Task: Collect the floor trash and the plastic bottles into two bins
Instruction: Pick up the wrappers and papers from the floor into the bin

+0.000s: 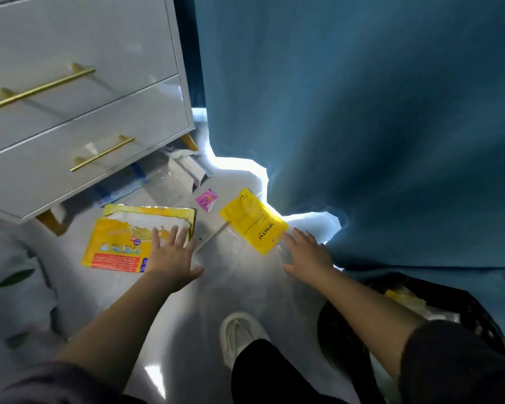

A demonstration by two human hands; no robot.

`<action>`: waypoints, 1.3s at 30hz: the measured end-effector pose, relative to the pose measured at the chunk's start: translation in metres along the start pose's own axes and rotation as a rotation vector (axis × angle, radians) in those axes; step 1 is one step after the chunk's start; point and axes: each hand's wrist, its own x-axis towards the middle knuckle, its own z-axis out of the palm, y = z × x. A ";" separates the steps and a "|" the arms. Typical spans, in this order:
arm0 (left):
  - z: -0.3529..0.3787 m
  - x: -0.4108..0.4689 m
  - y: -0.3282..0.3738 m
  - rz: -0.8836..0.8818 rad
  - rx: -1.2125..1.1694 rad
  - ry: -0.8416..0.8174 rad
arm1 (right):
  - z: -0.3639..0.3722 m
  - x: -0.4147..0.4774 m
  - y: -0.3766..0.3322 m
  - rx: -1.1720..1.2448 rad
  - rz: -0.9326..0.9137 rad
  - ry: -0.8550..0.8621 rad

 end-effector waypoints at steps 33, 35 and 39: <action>0.043 0.070 -0.008 -0.120 -0.354 0.208 | 0.046 0.133 -0.037 0.230 0.306 -0.036; 0.042 0.068 -0.007 -0.118 -0.385 0.222 | 0.043 0.136 -0.036 0.182 0.310 -0.075; 0.044 0.063 -0.005 -0.124 -0.414 0.230 | 0.044 0.135 -0.037 0.084 0.284 -0.056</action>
